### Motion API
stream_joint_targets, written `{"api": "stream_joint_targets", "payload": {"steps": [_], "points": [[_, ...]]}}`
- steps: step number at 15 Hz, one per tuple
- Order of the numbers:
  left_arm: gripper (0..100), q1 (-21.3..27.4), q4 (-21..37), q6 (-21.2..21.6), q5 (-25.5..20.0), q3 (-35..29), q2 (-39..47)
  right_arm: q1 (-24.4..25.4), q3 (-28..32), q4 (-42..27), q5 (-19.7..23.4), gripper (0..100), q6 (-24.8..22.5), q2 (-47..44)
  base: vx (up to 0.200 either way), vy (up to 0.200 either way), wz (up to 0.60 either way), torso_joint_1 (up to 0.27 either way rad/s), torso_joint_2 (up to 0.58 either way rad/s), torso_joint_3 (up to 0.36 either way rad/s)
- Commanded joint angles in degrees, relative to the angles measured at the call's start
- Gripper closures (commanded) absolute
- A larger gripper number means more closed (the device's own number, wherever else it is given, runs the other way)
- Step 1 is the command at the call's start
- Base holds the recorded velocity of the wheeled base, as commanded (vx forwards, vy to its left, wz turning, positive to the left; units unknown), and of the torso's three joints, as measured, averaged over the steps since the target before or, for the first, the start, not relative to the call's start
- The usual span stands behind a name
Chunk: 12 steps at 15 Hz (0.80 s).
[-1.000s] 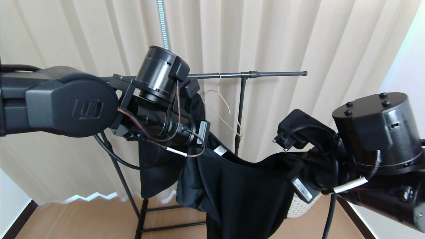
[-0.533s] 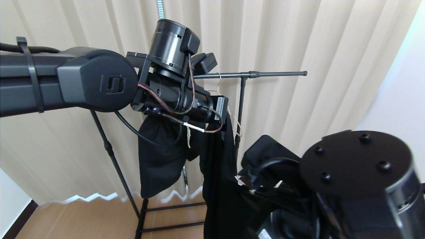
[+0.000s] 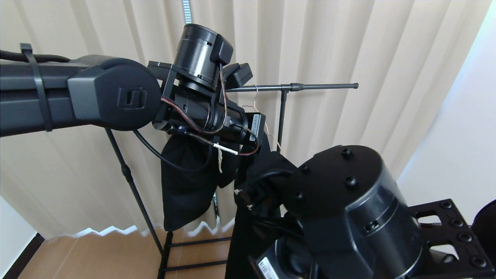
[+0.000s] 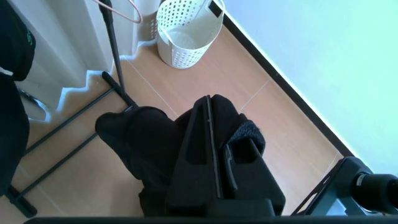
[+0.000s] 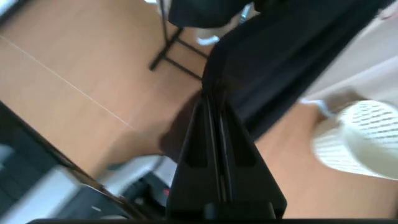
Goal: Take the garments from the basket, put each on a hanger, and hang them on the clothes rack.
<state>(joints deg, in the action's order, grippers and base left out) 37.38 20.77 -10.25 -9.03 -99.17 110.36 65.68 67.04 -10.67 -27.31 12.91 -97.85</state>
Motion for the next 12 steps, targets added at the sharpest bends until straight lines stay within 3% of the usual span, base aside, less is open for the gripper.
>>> {"api": "stream_joint_targets", "payload": {"steps": [1, 2, 3, 7, 10, 12], "points": [[100, -1.2, 0.7, 0.4, 0.2, 0.9, -1.5, -5.3, -4.0, -1.3, -0.2, 100, -6.4, 4.4, 0.000, 0.000, 0.00, 0.000, 0.00, 0.000], [100, -1.6, 1.7, 1.1, 0.5, 1.3, -2.0, -7.4, -4.6, -1.2, -0.3, 100, -9.0, 5.0, 0.000, 0.000, 0.00, 0.000, 0.00, 0.000], [100, -2.3, 5.9, 4.1, 2.9, 1.8, -3.3, -12.6, -4.5, -0.8, -0.8, 100, -11.5, 4.7, 0.000, 0.000, 0.00, 0.000, 0.00, 0.000], [100, -1.4, 13.9, 6.6, 5.8, 6.4, -7.6, -19.5, -1.3, 6.8, -3.2, 100, -11.4, -0.8, 0.000, 0.000, 0.00, 0.000, 0.00, 0.000], [100, 3.5, 14.5, 6.4, 8.7, 16.6, -11.2, -21.2, 1.0, 17.5, -3.8, 100, -9.4, -8.0, 0.000, 0.000, 0.00, 0.000, 0.00, 0.000], [100, 7.5, 14.1, 3.9, 8.7, 20.9, -11.6, -21.2, 5.0, 20.5, -3.8, 100, -3.9, -11.9, 0.000, 0.000, 0.00, 0.000, 0.00, 0.000]]}}
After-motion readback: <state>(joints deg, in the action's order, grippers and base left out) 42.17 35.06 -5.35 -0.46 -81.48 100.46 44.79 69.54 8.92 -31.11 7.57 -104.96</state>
